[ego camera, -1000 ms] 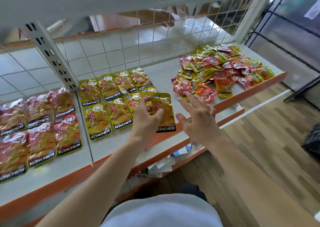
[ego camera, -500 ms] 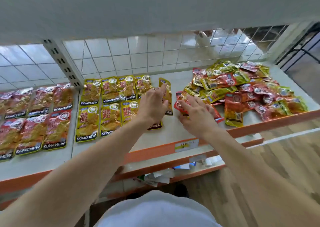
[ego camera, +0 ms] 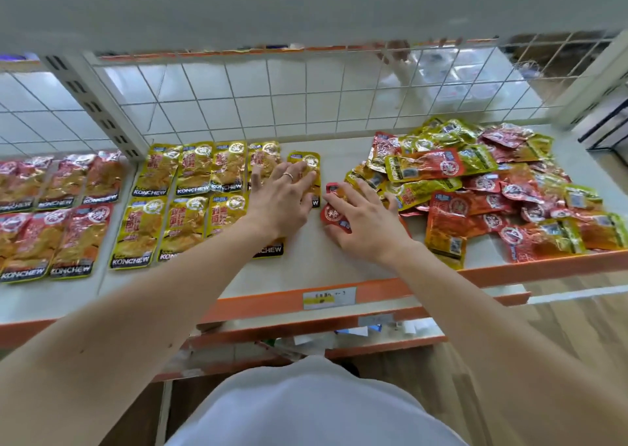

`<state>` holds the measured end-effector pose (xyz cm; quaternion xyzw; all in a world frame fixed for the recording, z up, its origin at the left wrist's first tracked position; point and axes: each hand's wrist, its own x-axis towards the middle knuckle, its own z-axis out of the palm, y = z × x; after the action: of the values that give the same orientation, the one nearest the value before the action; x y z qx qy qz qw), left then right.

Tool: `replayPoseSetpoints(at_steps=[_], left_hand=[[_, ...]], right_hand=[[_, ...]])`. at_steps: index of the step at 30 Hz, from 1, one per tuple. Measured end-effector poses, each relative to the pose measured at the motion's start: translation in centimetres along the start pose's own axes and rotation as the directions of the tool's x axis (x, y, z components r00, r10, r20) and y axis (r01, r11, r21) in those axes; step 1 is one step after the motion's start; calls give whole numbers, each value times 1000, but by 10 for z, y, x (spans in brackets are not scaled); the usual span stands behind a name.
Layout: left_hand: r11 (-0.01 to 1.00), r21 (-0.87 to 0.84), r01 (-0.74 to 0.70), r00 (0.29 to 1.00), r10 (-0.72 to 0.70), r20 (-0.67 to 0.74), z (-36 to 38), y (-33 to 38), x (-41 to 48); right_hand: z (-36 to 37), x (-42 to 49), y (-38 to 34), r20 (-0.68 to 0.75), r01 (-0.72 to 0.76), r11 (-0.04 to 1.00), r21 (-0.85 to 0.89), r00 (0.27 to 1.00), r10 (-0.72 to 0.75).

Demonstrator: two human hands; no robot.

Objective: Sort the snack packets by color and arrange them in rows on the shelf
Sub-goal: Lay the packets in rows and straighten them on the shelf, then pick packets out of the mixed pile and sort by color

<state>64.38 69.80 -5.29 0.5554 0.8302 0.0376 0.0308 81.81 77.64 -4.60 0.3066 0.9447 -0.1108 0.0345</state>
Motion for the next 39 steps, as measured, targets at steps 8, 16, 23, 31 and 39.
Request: replayPoseSetpoints(at_steps=[8,16,23,31,39], left_hand=[[986,6,168,982,-168,83,-10,9,30],[990,-133,43,997,-51,-56,-4,53,17],[918,-386,-89,991,42,-129,-17,113,24],[987,-153,-44,994,59,92,-23,171,65],[954,-291,74,995,-50,90,-29,176,80]], right_hand=[[-1,-8,8,19,32,999,-15,999,-32],[-3,-26,30,7,32,999,-17,999,-32],[-36,-53,86,-450,24,863,504,860,240],[-67,-22,149,48,-570,532,626,709,703],[-69,-17,155,168,-450,226,864,681,713]])
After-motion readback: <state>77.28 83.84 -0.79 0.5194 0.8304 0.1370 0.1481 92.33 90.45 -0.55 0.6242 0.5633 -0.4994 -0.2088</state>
